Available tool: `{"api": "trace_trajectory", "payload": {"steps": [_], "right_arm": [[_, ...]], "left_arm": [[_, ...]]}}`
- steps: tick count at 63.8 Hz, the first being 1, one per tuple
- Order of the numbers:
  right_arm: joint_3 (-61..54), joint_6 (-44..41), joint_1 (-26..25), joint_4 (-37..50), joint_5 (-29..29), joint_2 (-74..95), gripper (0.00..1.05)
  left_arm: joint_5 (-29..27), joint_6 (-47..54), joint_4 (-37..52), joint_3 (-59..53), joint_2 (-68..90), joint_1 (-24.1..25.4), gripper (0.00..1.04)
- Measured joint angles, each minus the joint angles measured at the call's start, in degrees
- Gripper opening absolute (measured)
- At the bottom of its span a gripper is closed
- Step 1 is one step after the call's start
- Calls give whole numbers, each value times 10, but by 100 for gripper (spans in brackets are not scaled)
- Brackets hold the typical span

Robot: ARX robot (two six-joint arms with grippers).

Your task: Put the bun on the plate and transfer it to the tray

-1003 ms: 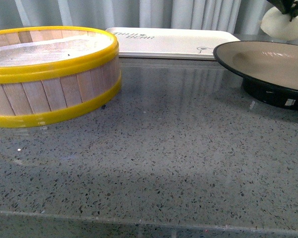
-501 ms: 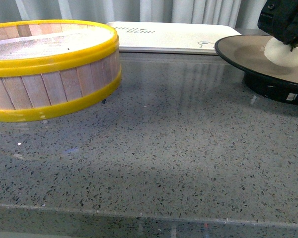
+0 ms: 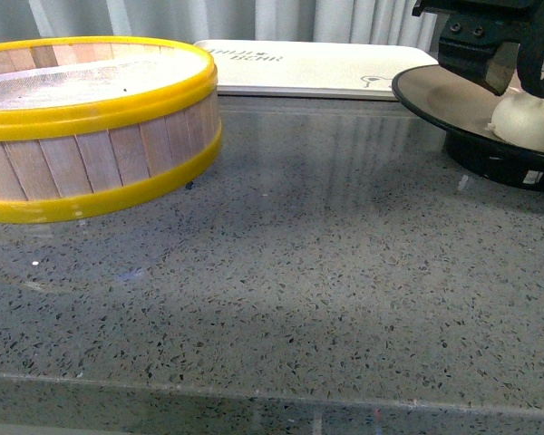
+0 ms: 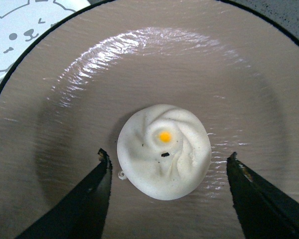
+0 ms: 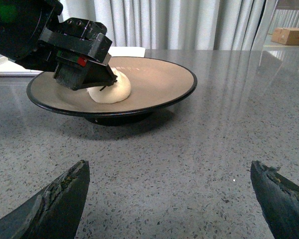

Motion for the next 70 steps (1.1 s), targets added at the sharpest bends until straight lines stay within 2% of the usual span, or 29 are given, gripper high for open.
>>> {"api": "trace_trajectory", "payload": {"steps": [2, 7, 10, 17, 23, 30, 44, 56, 57, 58, 61, 65, 70], "right_arm": [[0, 0, 0, 0, 0, 0, 96], [0, 0, 0, 0, 0, 0, 96], [0, 0, 0, 0, 0, 0, 96], [0, 0, 0, 0, 0, 0, 96], [0, 0, 0, 0, 0, 0, 96], [0, 0, 0, 0, 0, 0, 96], [0, 0, 0, 0, 0, 0, 96], [0, 0, 0, 0, 0, 0, 96], [0, 0, 0, 0, 0, 0, 96], [0, 0, 0, 0, 0, 0, 96], [0, 0, 0, 0, 0, 0, 96], [0, 0, 0, 0, 0, 0, 96], [0, 0, 0, 0, 0, 0, 96]], "left_arm": [[2, -1, -1, 2, 0, 0, 75], [5, -9, -3, 13, -5, 4, 93], [6, -12, -3, 14, -17, 8, 100], [-6, -8, 29, -11, -71, 23, 98], [-18, 21, 89, -106, -187, 55, 98], [-4, 47, 125, -242, -330, 101, 98], [39, 69, 105, -458, -542, 193, 98], [106, 81, 76, -572, -683, 291, 98], [94, 80, 87, -585, -697, 299, 97], [53, 70, 132, -613, -719, 312, 92], [22, 57, 212, -667, -755, 341, 83], [49, 47, 278, -737, -802, 393, 70], [74, 42, 306, -807, -844, 437, 54]]}}
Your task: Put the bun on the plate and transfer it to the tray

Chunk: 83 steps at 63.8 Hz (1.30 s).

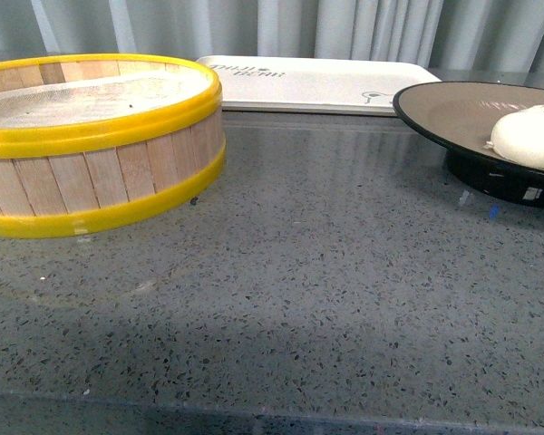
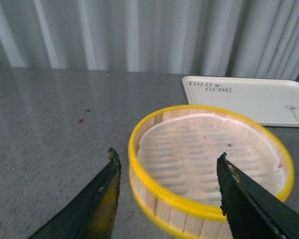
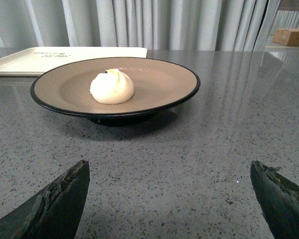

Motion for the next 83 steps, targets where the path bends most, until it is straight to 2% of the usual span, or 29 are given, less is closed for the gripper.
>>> {"api": "trace_trajectory", "payload": {"steps": [7, 19, 42, 83], "right_arm": [[0, 0, 0, 0, 0, 0, 96], [0, 0, 0, 0, 0, 0, 96], [0, 0, 0, 0, 0, 0, 96], [0, 0, 0, 0, 0, 0, 96]], "left_arm": [[57, -4, 16, -54, -27, 45, 34], [61, -9, 33, -114, -67, 59, 4], [62, -8, 37, -184, -135, 59, 4], [63, -9, -3, -238, -239, 59, 4]]}}
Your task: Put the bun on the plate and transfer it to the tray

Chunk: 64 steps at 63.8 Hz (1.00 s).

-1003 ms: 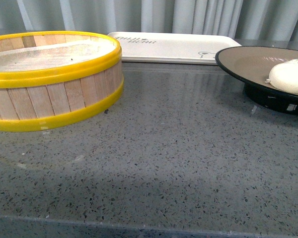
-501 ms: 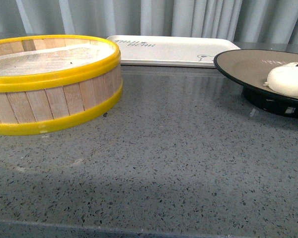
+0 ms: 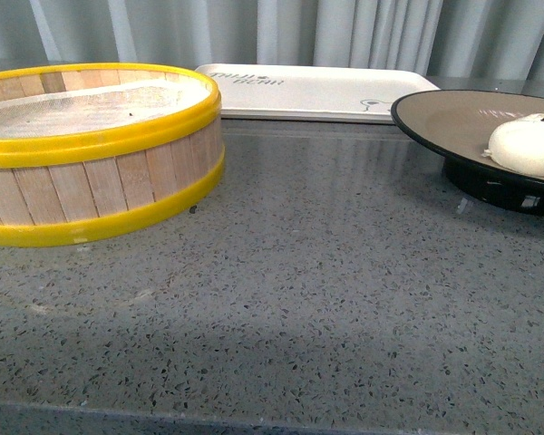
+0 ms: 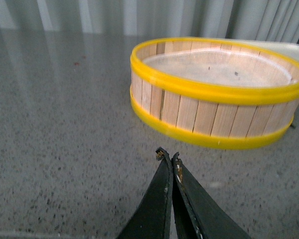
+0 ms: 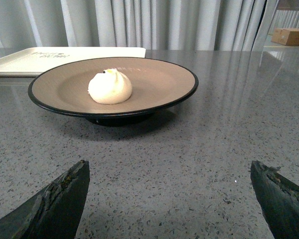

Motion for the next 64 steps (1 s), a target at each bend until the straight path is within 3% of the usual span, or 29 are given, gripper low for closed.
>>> {"api": "trace_trajectory", "payload": {"steps": [9, 39, 64], "right_arm": [[0, 0, 0, 0, 0, 0, 96], [0, 0, 0, 0, 0, 0, 96], [0, 0, 0, 0, 0, 0, 96]], "left_arm": [[-1, 0, -91, 0, -88, 0, 4], [0, 0, -95, 0, -100, 0, 4], [0, 0, -95, 0, -100, 0, 70]]}}
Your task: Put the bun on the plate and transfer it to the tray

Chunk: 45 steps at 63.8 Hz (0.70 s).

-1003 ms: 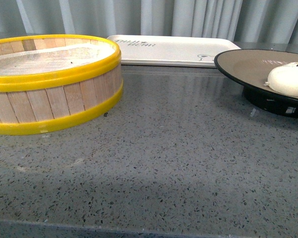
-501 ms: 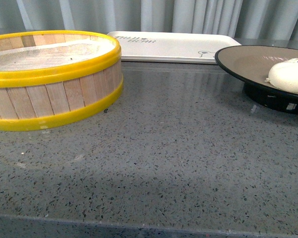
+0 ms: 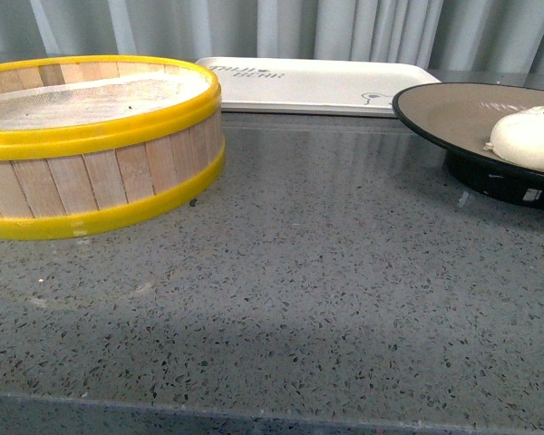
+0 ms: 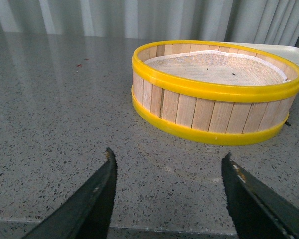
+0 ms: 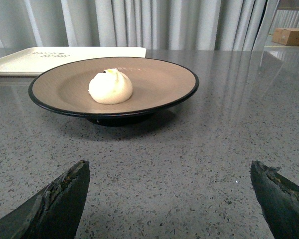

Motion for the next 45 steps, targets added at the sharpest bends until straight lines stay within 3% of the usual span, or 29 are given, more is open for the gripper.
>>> {"api": "trace_trajectory", "payload": {"steps": [3, 6, 9, 12, 20, 30, 37, 45], "right_arm": [[3, -2, 9, -8, 24, 9, 96], [31, -4, 15, -43, 130, 58, 96], [53, -4, -3, -29, 176, 115, 96], [74, -3, -37, 0, 172, 168, 96], [138, 38, -151, 96, 56, 301, 96], [204, 138, -243, 163, -80, 439, 96], [245, 241, -273, 190, -141, 540, 96], [284, 362, -269, 209, -204, 633, 96]], "left_arm": [[0, 0, 0, 0, 0, 0, 77], [0, 0, 0, 0, 0, 0, 86], [-1, 0, 0, 0, 0, 0, 93], [0, 0, 0, 0, 0, 0, 99], [0, 0, 0, 0, 0, 0, 98], [0, 0, 0, 0, 0, 0, 98], [0, 0, 0, 0, 0, 0, 98], [0, 0, 0, 0, 0, 0, 98]]}}
